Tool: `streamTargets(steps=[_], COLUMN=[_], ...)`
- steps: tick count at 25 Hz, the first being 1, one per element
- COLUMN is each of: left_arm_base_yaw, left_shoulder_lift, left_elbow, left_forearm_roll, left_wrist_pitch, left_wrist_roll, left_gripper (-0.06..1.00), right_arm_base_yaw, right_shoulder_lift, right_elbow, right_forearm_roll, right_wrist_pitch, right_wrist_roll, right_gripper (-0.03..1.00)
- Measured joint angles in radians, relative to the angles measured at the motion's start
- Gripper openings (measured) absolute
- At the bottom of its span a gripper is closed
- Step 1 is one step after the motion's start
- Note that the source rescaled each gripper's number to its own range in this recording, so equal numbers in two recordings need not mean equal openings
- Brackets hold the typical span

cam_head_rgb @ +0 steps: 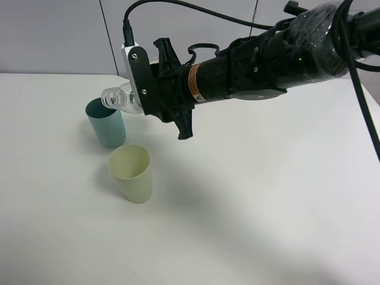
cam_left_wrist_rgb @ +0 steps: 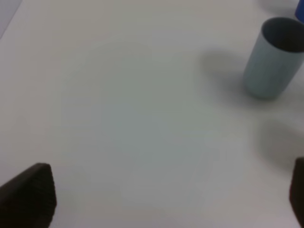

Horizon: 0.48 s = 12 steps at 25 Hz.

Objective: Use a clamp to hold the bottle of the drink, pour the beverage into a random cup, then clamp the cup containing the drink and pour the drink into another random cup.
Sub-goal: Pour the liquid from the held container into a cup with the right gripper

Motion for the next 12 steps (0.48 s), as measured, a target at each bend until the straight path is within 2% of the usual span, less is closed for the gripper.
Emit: streamTargets(steps=[7,12], left_arm_base_yaw=[0.000,0.000], left_shoulder_lift=[0.000,0.000], left_elbow=[0.000,0.000], left_forearm_roll=[0.000,0.000], left_wrist_pitch=[0.000,0.000], left_wrist_roll=[0.000,0.000], left_gripper=[1.00,1.00], right_arm_base_yaw=[0.000,0.000], right_shoulder_lift=[0.000,0.000], right_elbow=[0.000,0.000], right_forearm_roll=[-0.001,-0.001], right_wrist_pitch=[-0.024,-0.024], right_wrist_roll=[-0.130,-0.177], right_gripper=[0.00,0.00])
